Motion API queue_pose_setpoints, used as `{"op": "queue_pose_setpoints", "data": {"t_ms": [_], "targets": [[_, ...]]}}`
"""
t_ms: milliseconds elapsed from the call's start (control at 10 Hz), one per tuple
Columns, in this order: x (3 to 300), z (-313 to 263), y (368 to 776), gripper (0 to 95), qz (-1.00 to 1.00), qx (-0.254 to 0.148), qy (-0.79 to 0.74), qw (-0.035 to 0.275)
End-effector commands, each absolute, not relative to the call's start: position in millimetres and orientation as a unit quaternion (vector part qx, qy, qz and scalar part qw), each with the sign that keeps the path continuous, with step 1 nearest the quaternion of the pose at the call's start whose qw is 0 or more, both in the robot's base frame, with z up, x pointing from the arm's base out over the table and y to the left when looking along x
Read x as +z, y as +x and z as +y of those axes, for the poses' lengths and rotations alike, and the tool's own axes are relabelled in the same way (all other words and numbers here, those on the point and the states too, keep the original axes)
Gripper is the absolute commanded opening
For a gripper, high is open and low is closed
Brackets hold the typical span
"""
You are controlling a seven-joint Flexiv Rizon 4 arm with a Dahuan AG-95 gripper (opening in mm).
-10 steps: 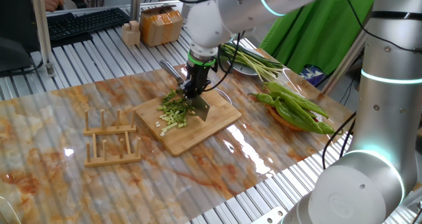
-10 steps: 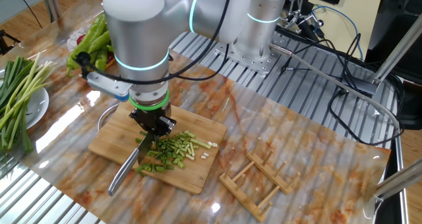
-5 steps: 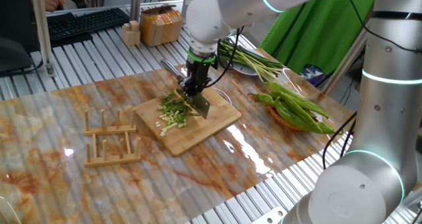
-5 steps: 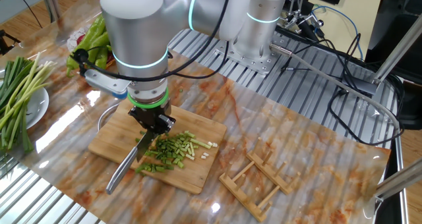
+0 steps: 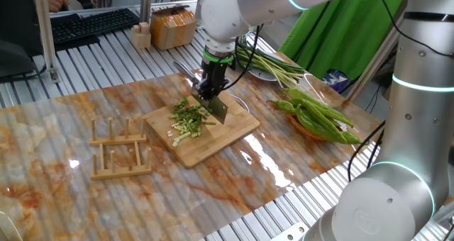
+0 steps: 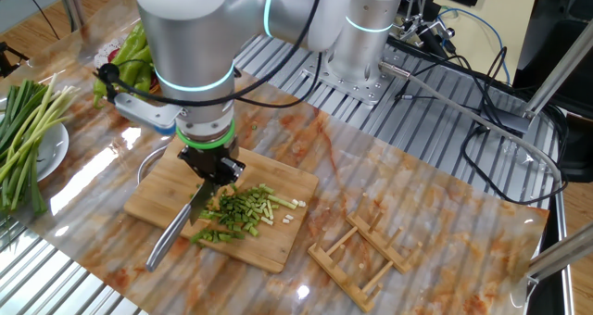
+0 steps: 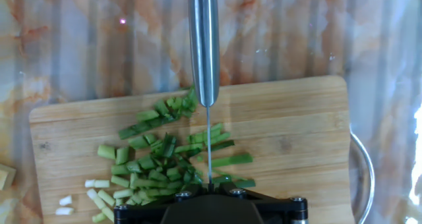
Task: Chop the green garlic
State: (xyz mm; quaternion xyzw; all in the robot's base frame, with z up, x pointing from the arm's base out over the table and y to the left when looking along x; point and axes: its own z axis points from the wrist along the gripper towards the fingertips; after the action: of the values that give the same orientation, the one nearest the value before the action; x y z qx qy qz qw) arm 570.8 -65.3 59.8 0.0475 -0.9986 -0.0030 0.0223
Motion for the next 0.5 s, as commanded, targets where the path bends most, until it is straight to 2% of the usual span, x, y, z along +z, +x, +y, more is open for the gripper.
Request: {"op": "queue_pose_setpoints", "data": {"t_ms": [100,500], "targets": [[59.8,-70.0,574.0,0.0,-0.998,-0.004,0.052,0.021],[52.4,-69.9,574.4,0.0,-0.998,-0.004,0.053,0.019]]}}
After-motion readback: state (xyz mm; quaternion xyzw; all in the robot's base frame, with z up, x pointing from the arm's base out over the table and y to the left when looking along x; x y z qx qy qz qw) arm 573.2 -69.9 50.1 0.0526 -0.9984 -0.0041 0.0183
